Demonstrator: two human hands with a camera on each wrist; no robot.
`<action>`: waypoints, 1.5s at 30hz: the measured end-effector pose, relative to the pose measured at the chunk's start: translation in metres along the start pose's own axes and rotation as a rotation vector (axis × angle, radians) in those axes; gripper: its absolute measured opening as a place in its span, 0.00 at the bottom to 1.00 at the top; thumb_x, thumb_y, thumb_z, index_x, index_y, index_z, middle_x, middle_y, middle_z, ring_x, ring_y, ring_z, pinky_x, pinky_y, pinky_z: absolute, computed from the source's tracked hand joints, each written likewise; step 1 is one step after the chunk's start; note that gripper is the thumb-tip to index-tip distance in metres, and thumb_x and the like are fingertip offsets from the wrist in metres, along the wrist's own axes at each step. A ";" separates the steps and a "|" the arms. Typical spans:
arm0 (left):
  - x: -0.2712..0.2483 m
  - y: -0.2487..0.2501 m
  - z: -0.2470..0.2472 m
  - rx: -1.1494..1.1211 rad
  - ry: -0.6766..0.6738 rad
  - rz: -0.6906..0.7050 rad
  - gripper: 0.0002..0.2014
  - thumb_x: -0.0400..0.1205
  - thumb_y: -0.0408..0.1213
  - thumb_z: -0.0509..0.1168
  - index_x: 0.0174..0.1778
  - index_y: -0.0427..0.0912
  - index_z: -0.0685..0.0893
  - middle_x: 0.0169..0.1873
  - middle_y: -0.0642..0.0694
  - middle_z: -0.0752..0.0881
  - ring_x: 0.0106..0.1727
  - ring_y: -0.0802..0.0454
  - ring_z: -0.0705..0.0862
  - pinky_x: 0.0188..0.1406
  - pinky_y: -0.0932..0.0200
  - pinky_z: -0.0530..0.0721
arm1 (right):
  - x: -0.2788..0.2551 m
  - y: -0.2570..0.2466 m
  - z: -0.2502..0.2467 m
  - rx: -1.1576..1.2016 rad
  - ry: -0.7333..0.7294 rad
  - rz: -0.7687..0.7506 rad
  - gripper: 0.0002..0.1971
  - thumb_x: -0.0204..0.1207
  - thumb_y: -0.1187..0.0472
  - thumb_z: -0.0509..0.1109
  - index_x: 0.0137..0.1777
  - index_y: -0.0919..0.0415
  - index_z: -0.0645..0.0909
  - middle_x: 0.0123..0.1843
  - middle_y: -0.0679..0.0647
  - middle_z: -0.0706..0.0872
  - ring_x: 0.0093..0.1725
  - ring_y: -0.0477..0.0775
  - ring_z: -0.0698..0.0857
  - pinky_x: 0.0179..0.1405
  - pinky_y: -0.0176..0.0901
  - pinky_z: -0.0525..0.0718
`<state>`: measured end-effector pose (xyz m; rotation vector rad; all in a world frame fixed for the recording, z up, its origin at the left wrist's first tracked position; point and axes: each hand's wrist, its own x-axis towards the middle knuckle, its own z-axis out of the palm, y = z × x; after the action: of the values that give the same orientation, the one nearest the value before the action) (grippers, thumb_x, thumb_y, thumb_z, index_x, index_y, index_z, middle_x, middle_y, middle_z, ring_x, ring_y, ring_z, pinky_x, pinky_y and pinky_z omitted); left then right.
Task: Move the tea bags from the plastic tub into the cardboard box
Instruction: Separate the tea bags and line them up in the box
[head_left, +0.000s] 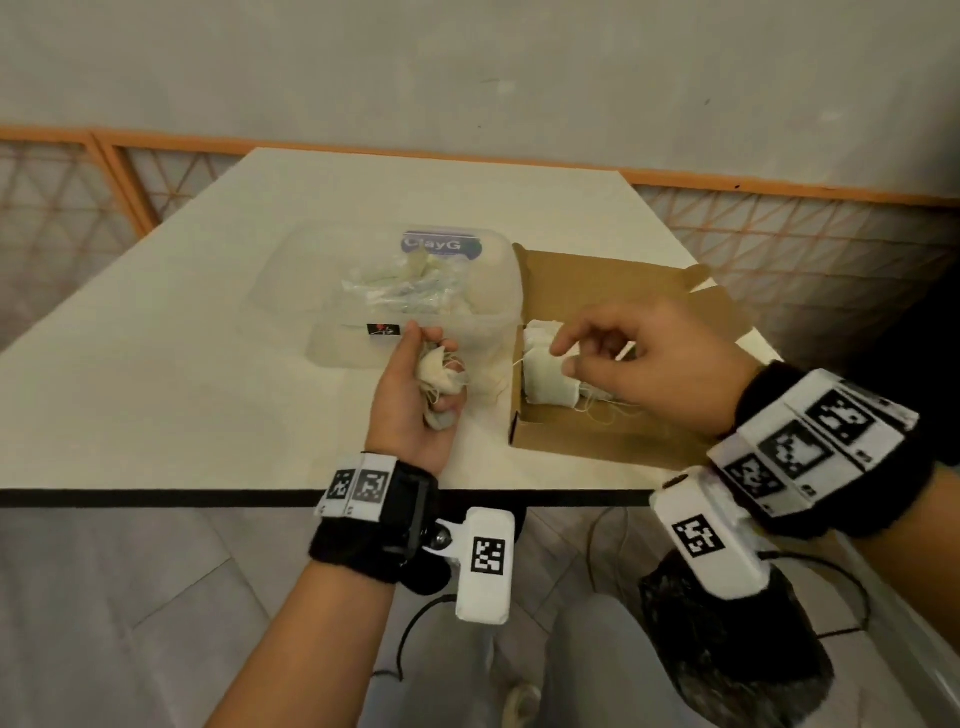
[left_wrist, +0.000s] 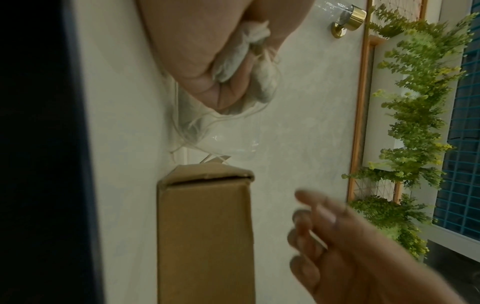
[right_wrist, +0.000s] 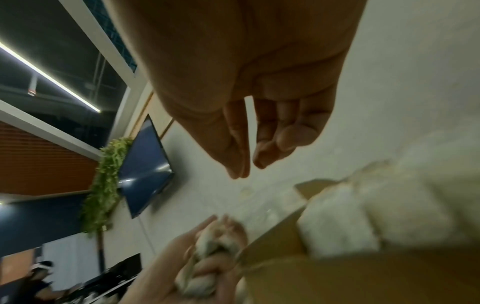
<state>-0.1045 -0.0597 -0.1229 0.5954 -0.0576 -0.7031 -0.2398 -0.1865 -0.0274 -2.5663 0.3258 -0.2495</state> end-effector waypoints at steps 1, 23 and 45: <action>0.000 0.001 -0.001 -0.003 -0.005 0.004 0.15 0.86 0.48 0.54 0.38 0.44 0.76 0.28 0.49 0.80 0.21 0.60 0.77 0.08 0.70 0.66 | 0.004 -0.009 0.013 0.037 -0.021 -0.021 0.05 0.74 0.60 0.72 0.49 0.53 0.84 0.38 0.48 0.82 0.38 0.47 0.81 0.37 0.30 0.77; -0.008 0.005 0.022 -0.041 -0.133 -0.151 0.09 0.84 0.27 0.53 0.53 0.41 0.75 0.38 0.41 0.81 0.33 0.53 0.78 0.15 0.69 0.70 | 0.038 0.008 0.058 1.164 0.198 0.186 0.10 0.79 0.69 0.63 0.52 0.56 0.82 0.38 0.56 0.85 0.34 0.47 0.83 0.27 0.34 0.79; 0.032 -0.062 0.101 -0.043 -0.030 -0.369 0.12 0.87 0.43 0.56 0.43 0.40 0.76 0.36 0.44 0.80 0.37 0.53 0.77 0.29 0.63 0.84 | -0.014 0.057 0.024 0.462 0.380 -0.077 0.09 0.74 0.67 0.71 0.48 0.54 0.88 0.49 0.50 0.83 0.48 0.40 0.82 0.45 0.31 0.82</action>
<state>-0.1415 -0.1676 -0.0762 0.5595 0.0409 -1.0685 -0.2579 -0.2184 -0.0794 -2.0677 0.2688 -0.7526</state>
